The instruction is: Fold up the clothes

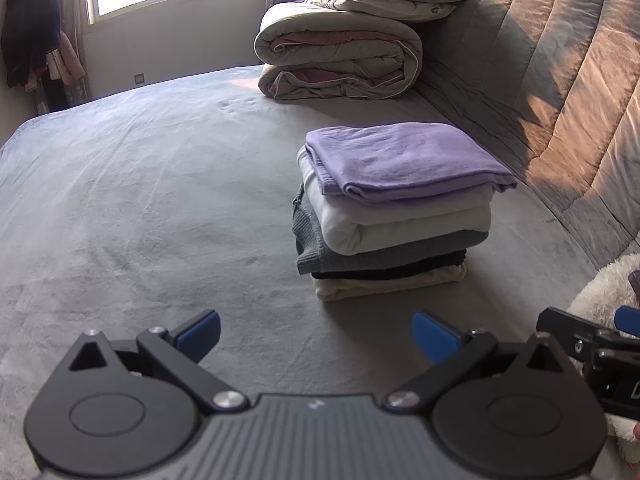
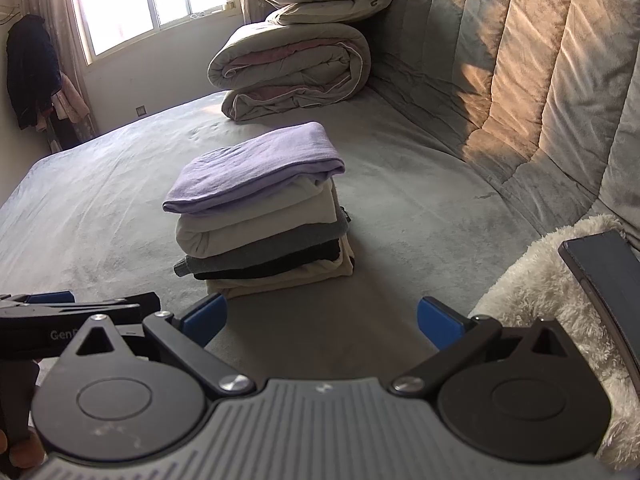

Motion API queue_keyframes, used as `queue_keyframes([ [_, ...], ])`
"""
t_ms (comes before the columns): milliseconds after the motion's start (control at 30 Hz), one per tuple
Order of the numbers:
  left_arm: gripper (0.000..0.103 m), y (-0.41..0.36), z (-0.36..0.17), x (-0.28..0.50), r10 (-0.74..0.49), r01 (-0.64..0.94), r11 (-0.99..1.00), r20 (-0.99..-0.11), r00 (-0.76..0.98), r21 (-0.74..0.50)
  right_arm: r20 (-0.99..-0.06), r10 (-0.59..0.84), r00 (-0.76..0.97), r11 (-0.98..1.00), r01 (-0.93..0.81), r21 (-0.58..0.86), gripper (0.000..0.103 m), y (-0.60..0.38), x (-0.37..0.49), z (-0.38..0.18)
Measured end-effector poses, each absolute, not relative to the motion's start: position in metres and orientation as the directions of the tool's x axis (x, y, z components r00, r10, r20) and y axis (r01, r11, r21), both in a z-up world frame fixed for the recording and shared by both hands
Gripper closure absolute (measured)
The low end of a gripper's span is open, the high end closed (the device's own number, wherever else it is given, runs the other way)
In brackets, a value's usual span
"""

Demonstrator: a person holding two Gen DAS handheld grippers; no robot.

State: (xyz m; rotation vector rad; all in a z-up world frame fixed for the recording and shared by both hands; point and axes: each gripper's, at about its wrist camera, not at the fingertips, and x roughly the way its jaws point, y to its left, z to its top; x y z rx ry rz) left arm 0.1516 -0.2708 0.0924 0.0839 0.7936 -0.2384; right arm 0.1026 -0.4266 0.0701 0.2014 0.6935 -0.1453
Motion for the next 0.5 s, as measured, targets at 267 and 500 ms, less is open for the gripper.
queue_keyframes([
  [267,0.001,-0.2708,0.092,0.152,-0.184,0.243,0.97,-0.717,0.672,-0.02,-0.648,-0.064,0.759,0.971,0.198,0.136,0.0,-0.4281,0.1034,0.0695],
  [500,0.001,-0.2703,0.0932,0.1506,-0.188,0.245,0.969,-0.72,0.668,-0.027,-0.651,-0.07,0.756,0.97,0.204,0.133,0.0,-0.4276,0.1028,0.0696],
])
